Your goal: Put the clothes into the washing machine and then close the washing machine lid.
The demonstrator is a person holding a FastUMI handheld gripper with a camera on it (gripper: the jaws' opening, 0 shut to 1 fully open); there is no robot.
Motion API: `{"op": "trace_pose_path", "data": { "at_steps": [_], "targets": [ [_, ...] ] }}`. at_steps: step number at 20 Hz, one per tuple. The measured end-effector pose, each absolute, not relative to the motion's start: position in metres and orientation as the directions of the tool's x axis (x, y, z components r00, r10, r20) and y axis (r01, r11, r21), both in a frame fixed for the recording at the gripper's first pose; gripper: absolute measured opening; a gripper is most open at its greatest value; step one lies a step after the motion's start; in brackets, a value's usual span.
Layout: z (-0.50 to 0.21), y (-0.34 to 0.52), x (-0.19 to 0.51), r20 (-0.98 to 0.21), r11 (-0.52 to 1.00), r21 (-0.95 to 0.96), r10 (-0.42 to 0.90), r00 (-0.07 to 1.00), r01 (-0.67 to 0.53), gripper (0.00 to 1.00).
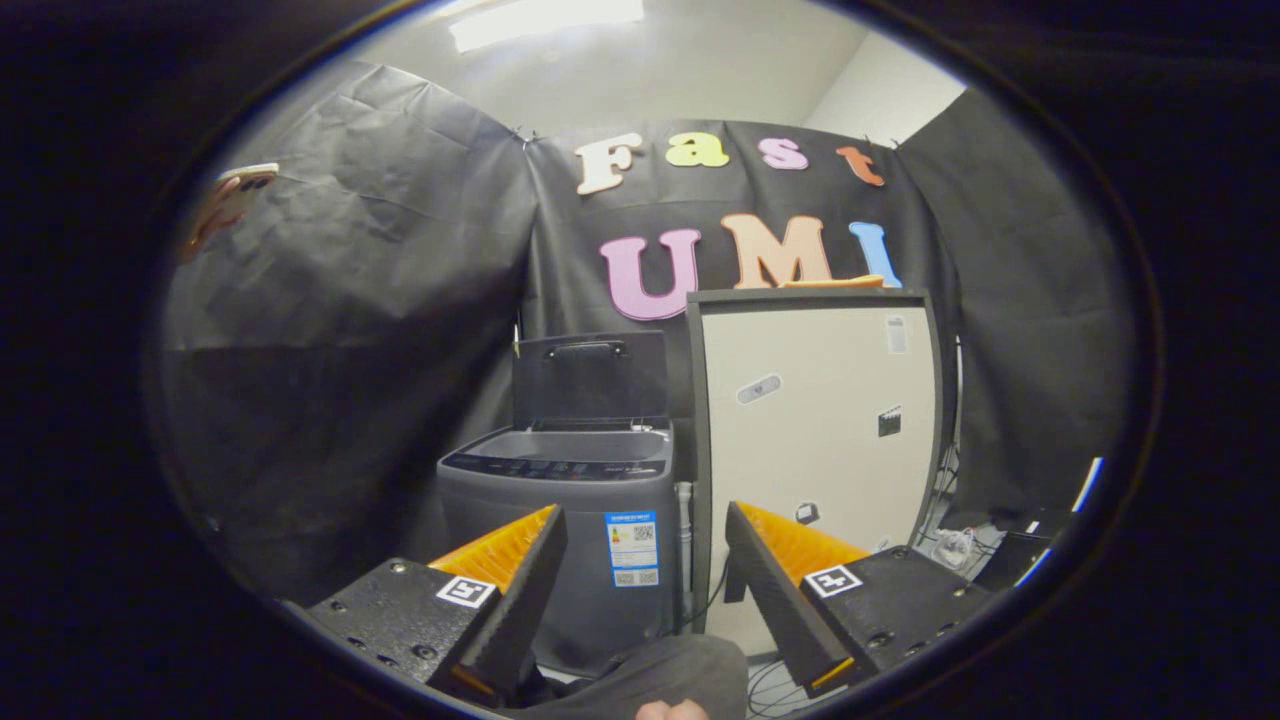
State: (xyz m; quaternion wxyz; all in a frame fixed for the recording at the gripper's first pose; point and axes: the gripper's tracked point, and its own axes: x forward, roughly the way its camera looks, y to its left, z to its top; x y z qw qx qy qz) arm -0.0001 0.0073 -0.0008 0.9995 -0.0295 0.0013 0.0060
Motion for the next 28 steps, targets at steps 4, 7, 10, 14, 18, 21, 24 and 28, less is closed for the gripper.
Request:
{"op": "trace_pose_path", "data": {
  "at_steps": [4,7,10,14,18,21,24,28],
  "targets": [
    [-0.001,0.007,0.001,-0.003,0.998,-0.067,0.012,1.0,-0.013,0.96],
    [-0.003,0.007,0.001,-0.006,0.998,-0.068,0.012,1.0,-0.013,0.96],
    [0.0,0.008,0.001,-0.005,0.998,-0.067,0.014,1.0,-0.014,0.96],
    [0.003,0.009,0.003,-0.002,0.999,-0.052,0.015,1.0,-0.015,0.97],
    [0.011,0.007,0.012,-0.004,0.998,-0.06,0.013,1.0,-0.013,0.97],
    [0.021,0.008,0.018,0.0,0.996,-0.081,0.024,1.0,-0.024,0.97],
    [0.035,0.009,0.027,0.013,0.997,-0.075,0.033,0.999,-0.032,0.97],
    [0.055,0.008,0.039,0.03,0.997,-0.064,0.036,0.999,-0.034,0.97]
  ]
}}
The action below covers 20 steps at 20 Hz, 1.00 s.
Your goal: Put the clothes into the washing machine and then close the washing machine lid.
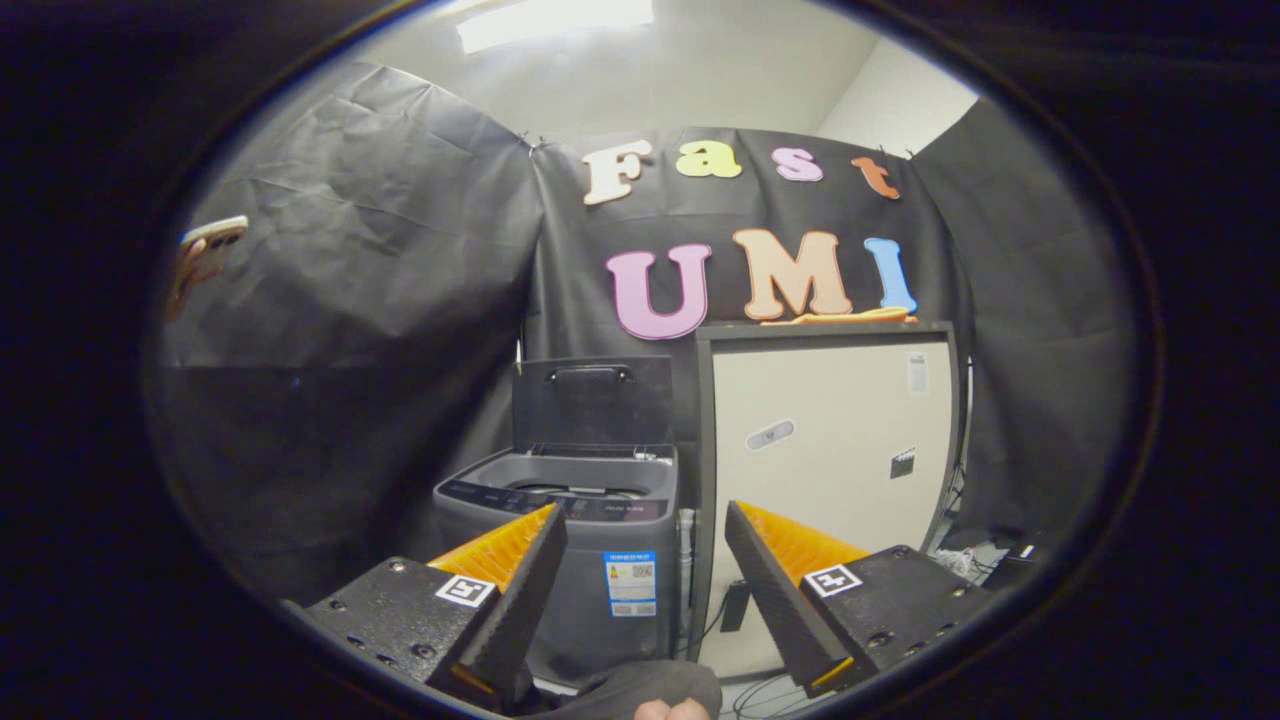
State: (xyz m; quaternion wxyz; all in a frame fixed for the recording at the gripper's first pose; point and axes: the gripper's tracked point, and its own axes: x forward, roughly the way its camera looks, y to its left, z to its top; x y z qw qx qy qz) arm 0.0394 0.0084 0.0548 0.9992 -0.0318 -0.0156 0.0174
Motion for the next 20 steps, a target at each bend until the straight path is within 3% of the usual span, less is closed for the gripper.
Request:
{"op": "trace_pose_path", "data": {
  "at_steps": [20],
  "targets": [
    [0.173,-0.044,0.131,0.098,1.0,-0.011,0.02,0.995,-0.019,0.96]
  ]
}}
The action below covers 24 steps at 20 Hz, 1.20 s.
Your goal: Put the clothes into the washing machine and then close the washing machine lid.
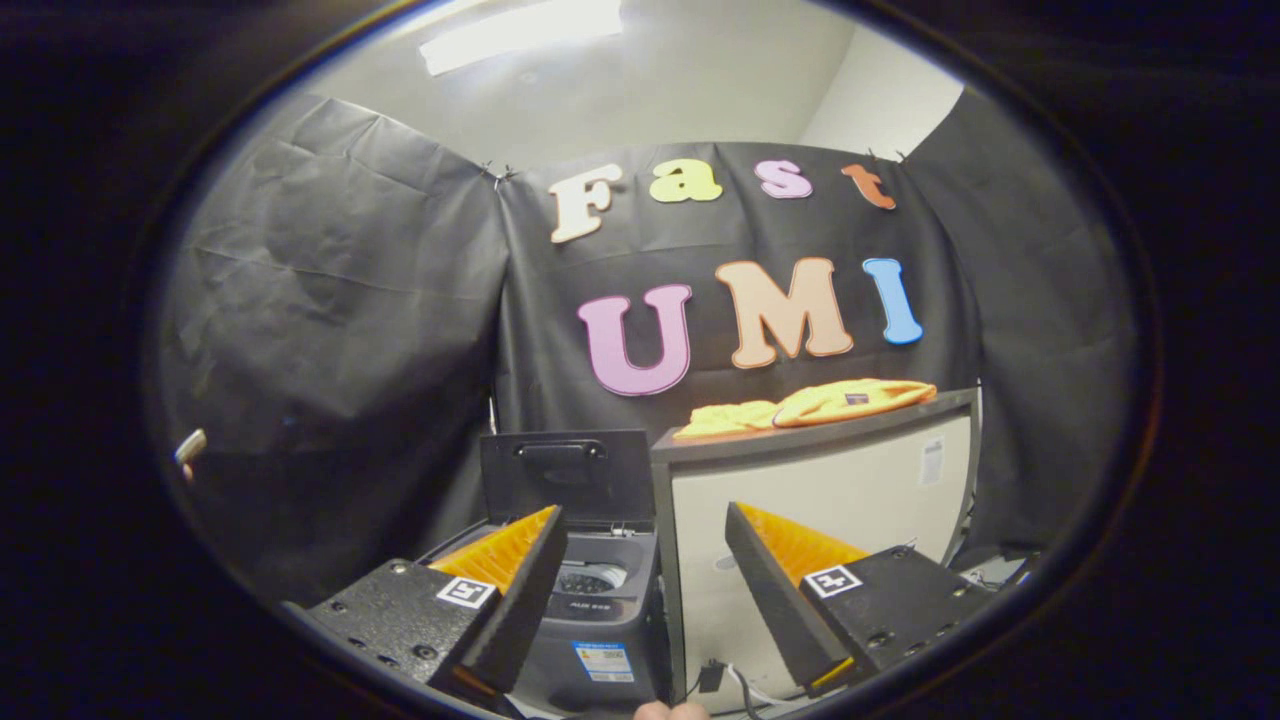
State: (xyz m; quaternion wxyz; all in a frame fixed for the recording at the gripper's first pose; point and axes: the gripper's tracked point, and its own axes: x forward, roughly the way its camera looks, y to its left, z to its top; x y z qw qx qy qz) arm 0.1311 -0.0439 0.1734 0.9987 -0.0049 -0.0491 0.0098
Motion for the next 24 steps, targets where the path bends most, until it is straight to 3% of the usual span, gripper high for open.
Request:
{"op": "trace_pose_path", "data": {
  "at_steps": [11,24],
  "targets": [
    [0.235,-0.097,0.208,0.111,0.999,-0.037,-0.031,0.993,0.035,0.96],
    [0.259,-0.192,0.304,-0.061,0.982,-0.039,-0.185,0.981,0.183,0.96]
  ]
}}
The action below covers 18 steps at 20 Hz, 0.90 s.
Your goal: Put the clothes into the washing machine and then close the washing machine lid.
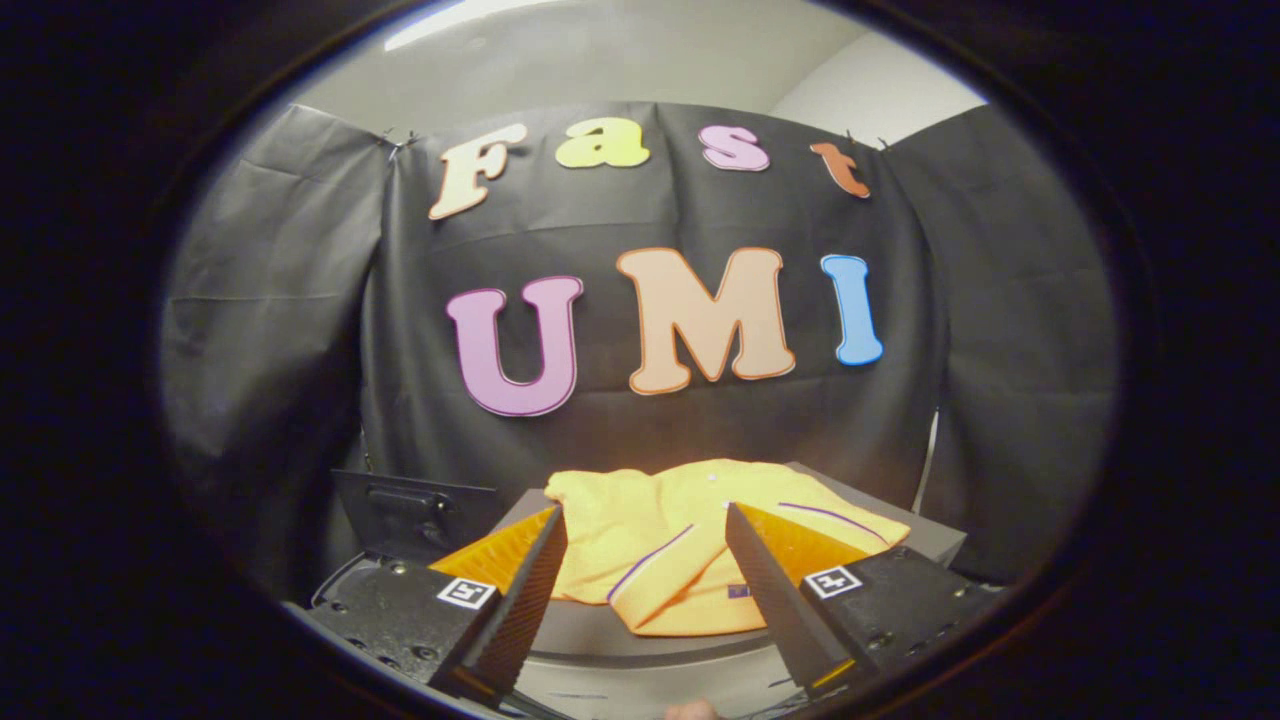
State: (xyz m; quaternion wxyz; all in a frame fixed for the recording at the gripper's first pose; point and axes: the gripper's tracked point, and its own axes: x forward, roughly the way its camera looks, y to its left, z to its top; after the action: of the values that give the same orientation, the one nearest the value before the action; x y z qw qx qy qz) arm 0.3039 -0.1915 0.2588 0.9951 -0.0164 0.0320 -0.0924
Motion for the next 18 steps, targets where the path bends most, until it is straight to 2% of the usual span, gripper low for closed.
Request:
{"op": "trace_pose_path", "data": {
  "at_steps": [5,11,18],
  "targets": [
    [0.255,-0.213,0.326,-0.115,0.974,-0.043,-0.228,0.967,0.225,0.97],
    [0.223,-0.22,0.348,-0.289,0.967,-0.163,-0.237,0.928,0.196,0.97],
    [0.203,-0.246,0.379,-0.381,0.941,-0.217,-0.326,0.865,0.259,0.99]
  ]
}}
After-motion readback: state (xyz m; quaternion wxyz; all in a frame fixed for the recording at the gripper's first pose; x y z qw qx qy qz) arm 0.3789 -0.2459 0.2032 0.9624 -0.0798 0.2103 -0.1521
